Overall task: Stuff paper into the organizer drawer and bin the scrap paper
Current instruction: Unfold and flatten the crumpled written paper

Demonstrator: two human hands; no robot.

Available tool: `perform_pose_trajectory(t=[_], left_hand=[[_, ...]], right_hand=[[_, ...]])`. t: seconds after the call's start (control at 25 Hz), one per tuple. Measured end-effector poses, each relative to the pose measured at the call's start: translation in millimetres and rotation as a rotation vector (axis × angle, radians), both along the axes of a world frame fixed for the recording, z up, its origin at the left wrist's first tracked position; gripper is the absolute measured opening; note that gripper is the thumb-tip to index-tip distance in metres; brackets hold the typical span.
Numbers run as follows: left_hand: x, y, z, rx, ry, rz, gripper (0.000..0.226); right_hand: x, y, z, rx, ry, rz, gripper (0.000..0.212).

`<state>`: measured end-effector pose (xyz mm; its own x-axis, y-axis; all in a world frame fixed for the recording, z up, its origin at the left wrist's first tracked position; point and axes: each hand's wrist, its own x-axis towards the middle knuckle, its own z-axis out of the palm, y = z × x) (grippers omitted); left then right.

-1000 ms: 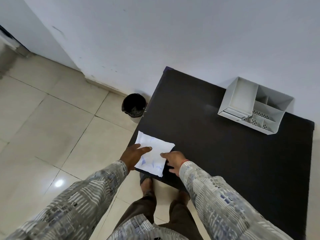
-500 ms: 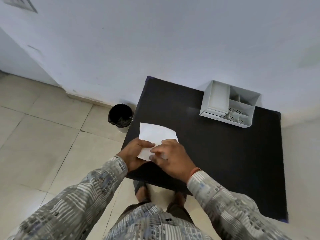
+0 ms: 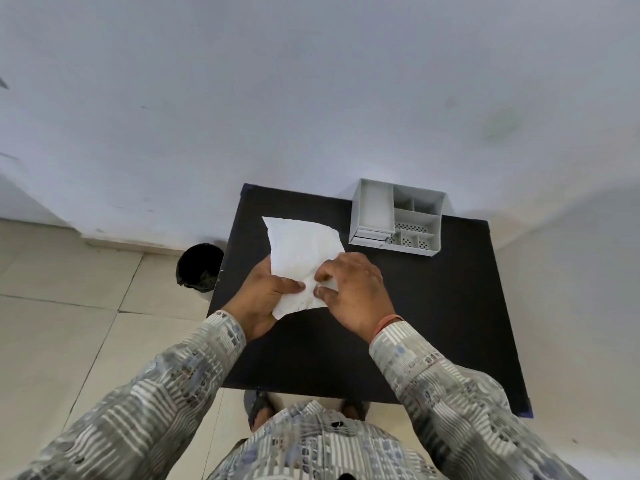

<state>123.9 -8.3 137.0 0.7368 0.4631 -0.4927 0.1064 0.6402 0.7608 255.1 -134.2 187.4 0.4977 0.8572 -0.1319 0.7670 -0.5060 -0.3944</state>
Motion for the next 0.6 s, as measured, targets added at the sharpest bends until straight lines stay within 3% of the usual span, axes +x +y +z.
perform_pose_trajectory(t=[0.28,0.36,0.48,0.52,0.6], left_hand=[[33.2,-26.8,10.9,-0.083,0.042,0.058,0.068],[39.9,-31.3,16.9,-0.119,0.055,0.092,0.067],[51.1,-41.7,29.0,-0.144,0.047,0.106,0.060],[55.7,-46.2,34.8,-0.157,0.042,0.123,0.053],[60.1,-53.7,41.2,-0.182,0.014,0.196,0.049]], right_hand=[[33.0,-43.8,33.6,0.093,0.036,0.089,0.007],[41.9,-56.3,44.2,0.141,0.060,0.134,0.023],[51.7,-60.2,50.7,-0.039,-0.058,0.231,0.055],[54.0,-59.3,49.0,-0.024,-0.117,0.263,0.050],[59.2,-59.8,52.9,0.204,-0.114,0.226,0.026]])
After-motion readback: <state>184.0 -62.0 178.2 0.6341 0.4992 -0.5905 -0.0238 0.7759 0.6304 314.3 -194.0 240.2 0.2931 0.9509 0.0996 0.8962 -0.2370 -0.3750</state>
